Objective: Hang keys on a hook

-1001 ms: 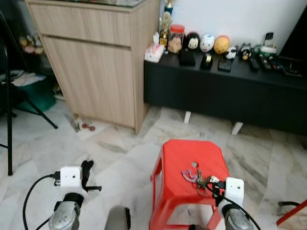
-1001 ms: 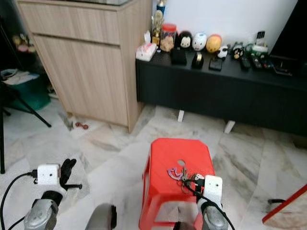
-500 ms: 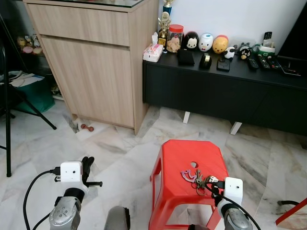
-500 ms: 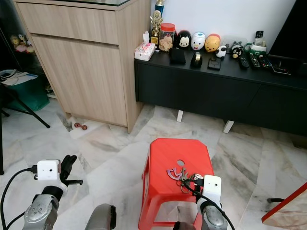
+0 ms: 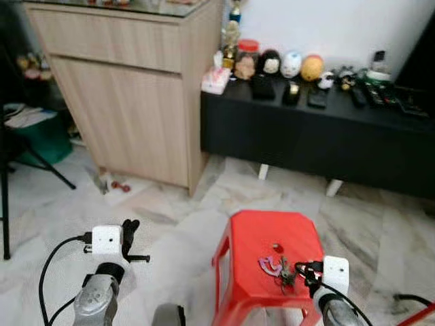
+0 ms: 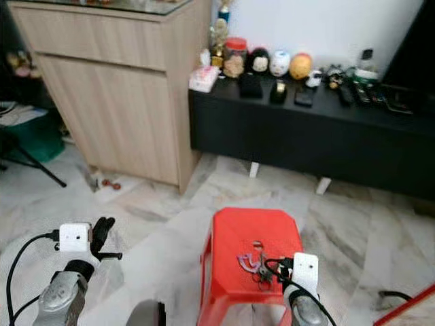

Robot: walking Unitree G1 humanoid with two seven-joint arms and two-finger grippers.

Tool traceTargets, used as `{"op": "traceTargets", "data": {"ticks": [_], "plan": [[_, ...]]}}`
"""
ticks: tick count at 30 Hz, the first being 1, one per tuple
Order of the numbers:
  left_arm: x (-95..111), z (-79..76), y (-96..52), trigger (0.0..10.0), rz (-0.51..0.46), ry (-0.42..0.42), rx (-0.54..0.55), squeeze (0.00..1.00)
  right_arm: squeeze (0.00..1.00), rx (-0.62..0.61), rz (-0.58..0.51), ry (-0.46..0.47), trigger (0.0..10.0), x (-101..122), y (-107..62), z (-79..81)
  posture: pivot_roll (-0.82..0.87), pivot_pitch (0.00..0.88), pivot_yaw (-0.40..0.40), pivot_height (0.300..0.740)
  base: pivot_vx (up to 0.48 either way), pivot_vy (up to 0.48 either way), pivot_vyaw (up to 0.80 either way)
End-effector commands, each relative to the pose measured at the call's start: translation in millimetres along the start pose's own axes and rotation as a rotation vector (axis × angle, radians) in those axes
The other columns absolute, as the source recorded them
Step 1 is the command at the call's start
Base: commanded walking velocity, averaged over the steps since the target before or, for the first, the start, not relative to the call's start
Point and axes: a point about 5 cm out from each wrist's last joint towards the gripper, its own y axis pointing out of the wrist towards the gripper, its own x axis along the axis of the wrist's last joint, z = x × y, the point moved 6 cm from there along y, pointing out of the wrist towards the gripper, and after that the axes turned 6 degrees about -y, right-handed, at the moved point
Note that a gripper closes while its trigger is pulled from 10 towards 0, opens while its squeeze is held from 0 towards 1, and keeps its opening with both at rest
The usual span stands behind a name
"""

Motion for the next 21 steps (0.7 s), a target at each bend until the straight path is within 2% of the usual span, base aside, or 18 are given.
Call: {"op": "traceTargets", "data": {"ticks": [1, 21], "plan": [[0.1, -13.3, 3.9, 10.0, 0.003, -0.006, -0.034, 0.0, 0.0, -0.019, 0.033, -0.014, 10.0, -11.5, -3.9, -13.6, 0.19, 0.0, -0.074, 0.617, 0.0, 0.0, 0.0], [2.7, -11.0, 1.4, 10.0, -0.008, -0.012, -0.012, 0.0, 0.0, 0.02, 0.058, -0.047, 10.0, -15.9, -4.1, -8.2, 0.19, 0.0, -0.088, 0.617, 0.0, 0.0, 0.0]]}}
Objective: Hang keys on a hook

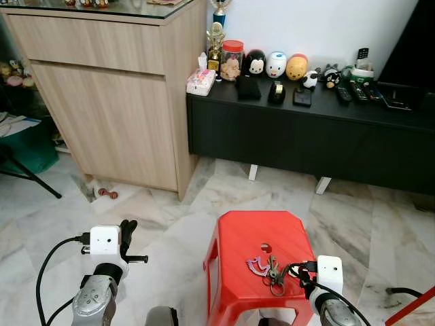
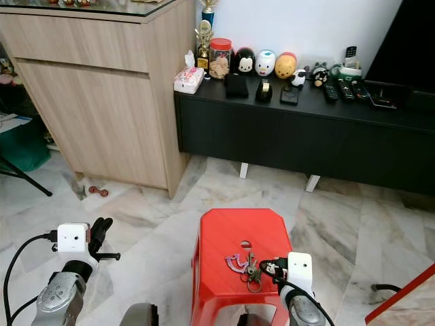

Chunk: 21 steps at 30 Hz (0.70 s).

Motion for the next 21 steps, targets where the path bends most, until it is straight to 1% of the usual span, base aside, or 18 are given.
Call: {"op": "traceTargets", "data": {"ticks": [1, 15, 21], "plan": [[2.0, -0.4, -0.4, 10.0, -0.004, 0.004, 0.001, 0.0, 0.0, 0.009, 0.012, -0.011, 10.0, -2.0, -0.1, 1.6, 0.19, 0.0, -0.086, 0.617, 0.0, 0.0, 0.0], [3.9, -0.3, -0.8, 10.0, -0.008, 0.007, 0.001, 0.0, 0.0, 0.029, 0.027, -0.017, 10.0, -7.8, -1.7, 6.5, 0.2, 0.0, -0.083, 0.617, 0.0, 0.0, 0.0], [5.2, 0.6, -0.9, 10.0, -0.01, 0.008, 0.003, 0.0, 0.0, 0.042, 0.032, -0.021, 10.0, -8.7, -1.7, 9.9, 0.2, 0.0, -0.08, 0.617, 0.258, 0.0, 0.0]]}}
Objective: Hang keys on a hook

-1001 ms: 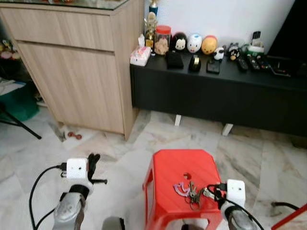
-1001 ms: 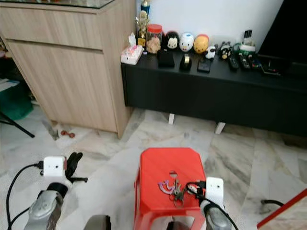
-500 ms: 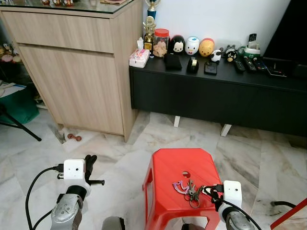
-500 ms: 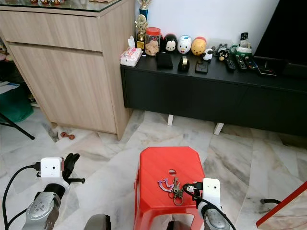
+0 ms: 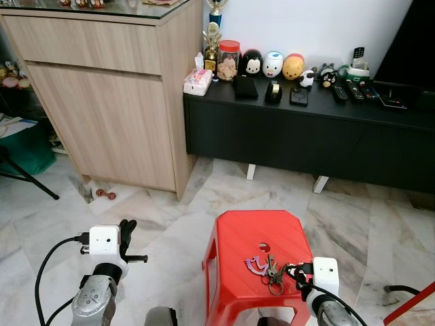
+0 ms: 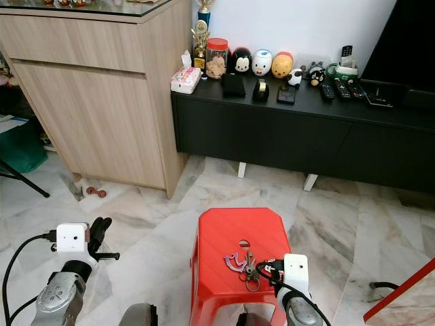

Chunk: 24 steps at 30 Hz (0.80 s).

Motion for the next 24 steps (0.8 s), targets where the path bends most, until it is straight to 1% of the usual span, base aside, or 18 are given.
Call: {"op": "traceTargets", "data": {"ticks": [1, 4, 15, 18, 24], "plan": [[2.0, 0.0, 0.0, 10.0, 0.001, 0.006, -0.005, 0.0, 0.0, 0.01, 0.015, -0.009, 10.0, -3.6, -0.6, 2.1, 0.2, 0.0, -0.08, 0.617, 0.274, 0.0, 0.0], [3.9, 0.3, -0.6, 10.0, -0.004, 0.009, -0.008, 0.0, 0.0, 0.024, 0.021, -0.013, 10.0, -6.8, -1.5, 7.8, 0.2, 0.0, -0.077, 0.617, 0.27, 0.0, 0.0], [3.7, -1.6, -0.8, 10.0, -0.001, 0.011, -0.014, 0.0, 0.0, 0.022, 0.026, -0.006, 10.0, -10.0, -2.8, 7.4, 0.2, 0.0, -0.075, 0.617, 0.264, 0.0, 0.0], [3.8, -1.9, -1.6, 10.0, -0.001, 0.01, -0.015, 0.0, 0.0, 0.02, 0.025, -0.004, 10.0, -10.3, -2.9, 6.7, 0.2, 0.0, -0.076, 0.617, 0.0, 0.0, 0.0], [1.2, -1.8, -8.4, 10.0, 0.008, 0.01, -0.016, 0.0, 0.0, 0.019, 0.029, -0.003, 10.0, -10.2, -2.6, 6.4, 0.2, 0.01, -0.074, 0.617, 0.0, 0.0, 0.0]]}}
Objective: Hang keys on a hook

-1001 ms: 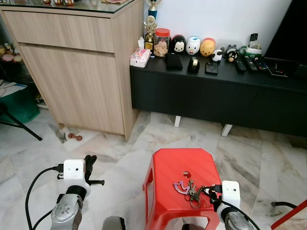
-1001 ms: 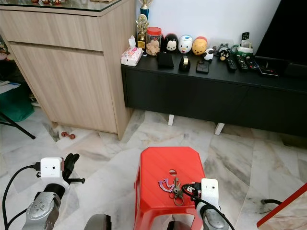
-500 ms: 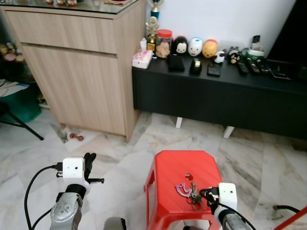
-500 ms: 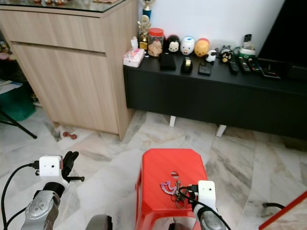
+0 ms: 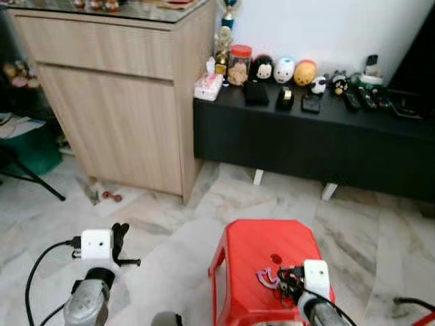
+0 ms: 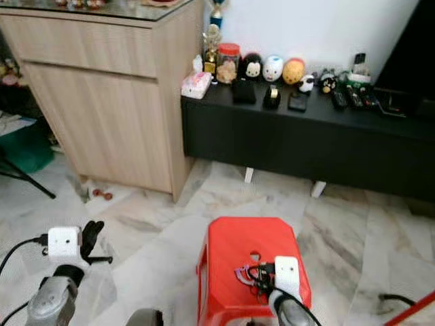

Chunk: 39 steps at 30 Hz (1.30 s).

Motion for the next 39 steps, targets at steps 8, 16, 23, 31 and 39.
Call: {"op": "traceTargets", "data": {"ticks": [8, 16, 23, 31, 39], "plan": [[2.5, -1.0, -8.3, 10.0, 0.007, 0.011, -0.011, 0.0, 0.0, -0.043, -0.007, -0.01, 10.0, 15.3, 6.0, -9.0, 0.21, 0.055, -0.07, 0.617, 0.0, 0.0, 0.0], [22.1, -17.5, 0.7, 10.0, -0.044, 0.01, -0.055, 0.0, 0.0, -0.051, -0.067, -0.01, 10.0, 48.4, 14.5, -12.3, 0.21, 0.1, -0.076, 0.617, 0.0, 0.0, 0.0], [45.2, -31.7, 4.9, 10.0, -0.102, 0.004, -0.088, 0.0, 0.0, -0.047, -0.049, -0.02, 10.0, 48.6, 15.7, -12.6, 0.21, 0.143, -0.073, 0.617, 0.0, 0.0, 0.0], [63.3, -55.5, 1.9, 10.0, -0.137, -0.014, -0.142, 0.0, 0.0, -0.075, -0.032, 0.007, 10.0, 49.2, 16.3, -21.0, 0.2, 0.192, -0.085, 0.617, 0.0, 0.0, 0.0], [79.3, -69.3, -4.9, 10.0, -0.168, -0.026, -0.157, 0.0, 0.0, -0.066, -0.04, -0.006, 10.0, 59.3, 18.5, -24.5, 0.21, 0.227, -0.112, 0.617, 0.0, 0.0, 0.0]]}}
